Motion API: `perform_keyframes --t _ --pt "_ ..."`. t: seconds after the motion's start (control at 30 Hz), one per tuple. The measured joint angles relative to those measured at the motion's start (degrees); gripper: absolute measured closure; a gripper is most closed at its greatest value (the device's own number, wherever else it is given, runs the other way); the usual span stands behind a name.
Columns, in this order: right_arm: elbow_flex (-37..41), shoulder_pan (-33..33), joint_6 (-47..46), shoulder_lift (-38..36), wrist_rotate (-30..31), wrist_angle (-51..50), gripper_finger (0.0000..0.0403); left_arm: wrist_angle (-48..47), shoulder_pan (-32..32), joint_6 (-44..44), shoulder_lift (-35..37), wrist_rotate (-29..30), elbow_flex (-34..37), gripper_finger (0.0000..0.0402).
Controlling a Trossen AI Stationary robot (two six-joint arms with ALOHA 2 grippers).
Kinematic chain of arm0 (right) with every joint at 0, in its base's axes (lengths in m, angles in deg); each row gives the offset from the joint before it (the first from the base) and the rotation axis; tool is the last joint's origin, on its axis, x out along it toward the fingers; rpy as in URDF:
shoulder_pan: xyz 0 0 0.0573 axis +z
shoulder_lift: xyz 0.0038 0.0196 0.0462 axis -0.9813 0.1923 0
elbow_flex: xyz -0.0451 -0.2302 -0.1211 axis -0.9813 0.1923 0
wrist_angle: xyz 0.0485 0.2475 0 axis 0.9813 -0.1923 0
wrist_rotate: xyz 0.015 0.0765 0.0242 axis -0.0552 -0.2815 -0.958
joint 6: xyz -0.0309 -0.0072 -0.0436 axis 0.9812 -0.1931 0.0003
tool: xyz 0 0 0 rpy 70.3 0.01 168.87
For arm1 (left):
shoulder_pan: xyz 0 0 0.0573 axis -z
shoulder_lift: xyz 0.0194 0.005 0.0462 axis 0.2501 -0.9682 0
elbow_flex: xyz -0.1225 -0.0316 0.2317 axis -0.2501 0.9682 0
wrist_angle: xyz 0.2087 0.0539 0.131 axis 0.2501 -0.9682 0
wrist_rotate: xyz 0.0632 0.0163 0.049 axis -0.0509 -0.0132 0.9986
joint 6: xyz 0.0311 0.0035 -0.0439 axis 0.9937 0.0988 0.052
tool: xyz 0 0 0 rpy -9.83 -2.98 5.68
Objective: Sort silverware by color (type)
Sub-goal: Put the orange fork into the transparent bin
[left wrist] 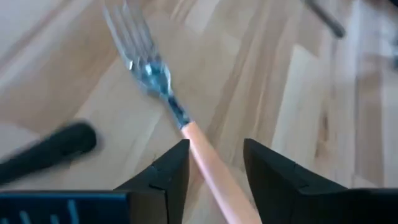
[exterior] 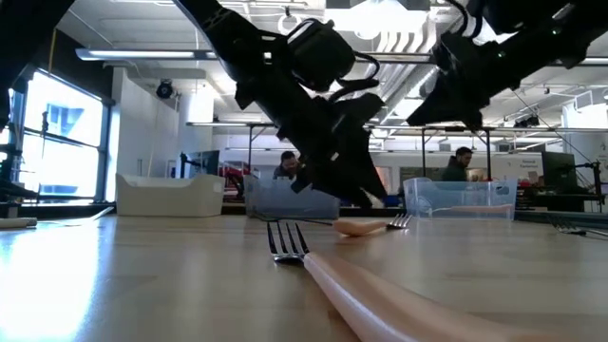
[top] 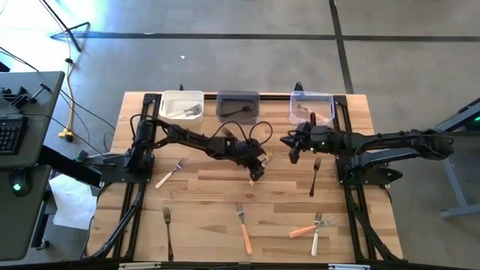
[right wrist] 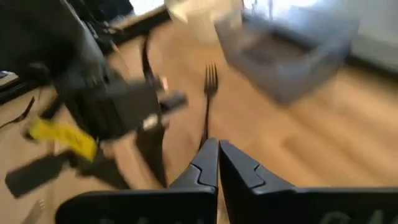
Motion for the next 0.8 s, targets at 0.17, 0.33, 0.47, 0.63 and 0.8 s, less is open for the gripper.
perform_keyframes --t 0.17,0.33,0.47,0.63,0.8 --pt "0.02 5.10 -12.85 3.32 2.65 -2.72 0.0403 -5.41 -0.40 8.27 2.98 -1.86 0.01 0.0304" --pt "-0.04 8.60 -24.32 9.78 4.45 -1.84 0.0403 -4.52 -0.43 13.52 5.15 -4.83 1.97 0.0373" --pt "-0.15 11.06 -32.38 14.75 5.00 -1.80 0.0403 6.09 -2.37 11.87 9.24 -6.01 11.03 0.0397" --pt "-3.23 13.89 -39.66 20.62 5.40 -1.71 0.0403 24.11 -5.99 8.01 15.32 -7.85 24.99 0.0392" --pt "-9.08 14.67 -40.93 28.03 4.89 -5.73 0.0403 34.65 -10.34 8.26 20.64 -7.70 35.37 0.0400"
